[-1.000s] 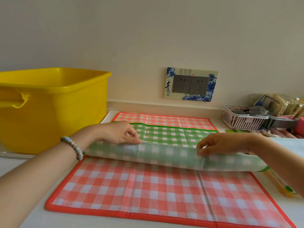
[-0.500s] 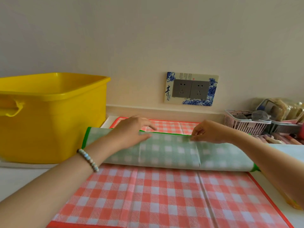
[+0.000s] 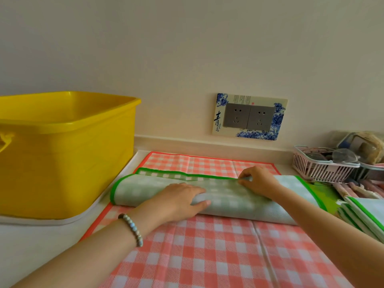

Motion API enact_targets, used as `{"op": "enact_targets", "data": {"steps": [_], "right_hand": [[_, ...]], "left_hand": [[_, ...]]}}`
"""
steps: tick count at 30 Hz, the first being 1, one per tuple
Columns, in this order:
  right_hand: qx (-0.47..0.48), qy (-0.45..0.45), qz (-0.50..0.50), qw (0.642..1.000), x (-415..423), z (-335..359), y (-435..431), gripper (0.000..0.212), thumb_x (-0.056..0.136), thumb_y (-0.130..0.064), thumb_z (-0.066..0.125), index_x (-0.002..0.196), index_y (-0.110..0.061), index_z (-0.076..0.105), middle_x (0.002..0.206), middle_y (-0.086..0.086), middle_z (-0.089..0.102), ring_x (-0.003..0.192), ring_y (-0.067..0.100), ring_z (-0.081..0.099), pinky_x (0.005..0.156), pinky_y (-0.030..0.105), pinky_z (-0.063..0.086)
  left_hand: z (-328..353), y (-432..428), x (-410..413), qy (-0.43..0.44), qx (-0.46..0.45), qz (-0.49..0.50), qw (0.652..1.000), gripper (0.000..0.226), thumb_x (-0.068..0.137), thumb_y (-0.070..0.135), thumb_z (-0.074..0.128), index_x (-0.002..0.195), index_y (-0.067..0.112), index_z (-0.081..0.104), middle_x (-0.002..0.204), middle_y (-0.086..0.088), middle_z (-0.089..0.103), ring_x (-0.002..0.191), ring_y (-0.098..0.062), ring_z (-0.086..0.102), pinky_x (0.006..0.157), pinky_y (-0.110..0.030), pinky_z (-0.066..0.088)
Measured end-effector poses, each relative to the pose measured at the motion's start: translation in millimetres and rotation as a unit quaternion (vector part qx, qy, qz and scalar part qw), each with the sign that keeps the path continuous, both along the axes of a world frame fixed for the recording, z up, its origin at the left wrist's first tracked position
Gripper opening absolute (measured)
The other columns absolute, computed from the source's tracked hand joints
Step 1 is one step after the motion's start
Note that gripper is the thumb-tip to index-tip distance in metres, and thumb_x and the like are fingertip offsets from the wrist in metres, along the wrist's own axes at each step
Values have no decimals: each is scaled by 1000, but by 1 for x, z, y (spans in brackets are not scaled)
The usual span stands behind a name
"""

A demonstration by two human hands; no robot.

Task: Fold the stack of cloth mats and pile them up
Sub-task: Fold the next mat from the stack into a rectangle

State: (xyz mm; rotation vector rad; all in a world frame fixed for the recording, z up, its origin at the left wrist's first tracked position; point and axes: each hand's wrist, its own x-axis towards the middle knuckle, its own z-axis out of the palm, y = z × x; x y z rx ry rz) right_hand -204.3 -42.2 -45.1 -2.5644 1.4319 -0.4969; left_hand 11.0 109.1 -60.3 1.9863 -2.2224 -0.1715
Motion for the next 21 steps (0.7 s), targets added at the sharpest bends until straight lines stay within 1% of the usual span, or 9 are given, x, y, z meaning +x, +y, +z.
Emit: {"op": "enact_targets", "data": {"steps": [3,7,12,15,18,21], "right_hand": [[-18,5,-27,999,6,-8,-8,19,90,-26,58,103,-17,69,109,4,67,98,24,61,80,31,47],[-29,7,-35,999,10,-19,-18,19,90,-27,59,104,-18,67,111,3,65,101,23,59,81,31,45],[-33,4,-42,999,12,-28,-25,18,90,-28,59,104,-19,66,112,3,62,99,23,58,84,32,45],[-39,3,-53,998,13,-29,-24,20,91,-28,58,107,-18,65,113,4,61,100,24,58,85,32,44],[-60,4,-59,996,17,-28,-18,25,92,-26,55,115,-20,62,122,4,58,109,25,55,95,33,39],[-63,-54,-38,996,36,-31,3,27,95,-25,50,119,-20,60,129,2,56,115,23,53,99,34,38]], "left_hand": [[-9,-9,2,2,5,-4,1000,62,92,63,26,145,31,31,151,11,33,138,-12,28,113,-32,20],[-20,-20,4,3,11,-5,1000,63,94,61,23,148,30,25,155,10,23,142,-10,20,117,-35,12],[-32,-30,8,3,12,-6,1000,64,94,63,20,149,30,19,157,10,15,144,-8,12,118,-35,7],[-40,-35,10,-6,6,-6,1000,65,93,63,19,150,31,15,158,11,9,145,-8,6,118,-36,2],[-47,-37,11,-16,12,-4,1000,67,93,64,17,150,32,6,158,13,1,145,-7,-2,118,-37,-5],[-51,-37,12,-13,19,-1,1000,67,93,64,14,150,33,2,158,14,-4,144,-6,-7,117,-38,-9]]}}
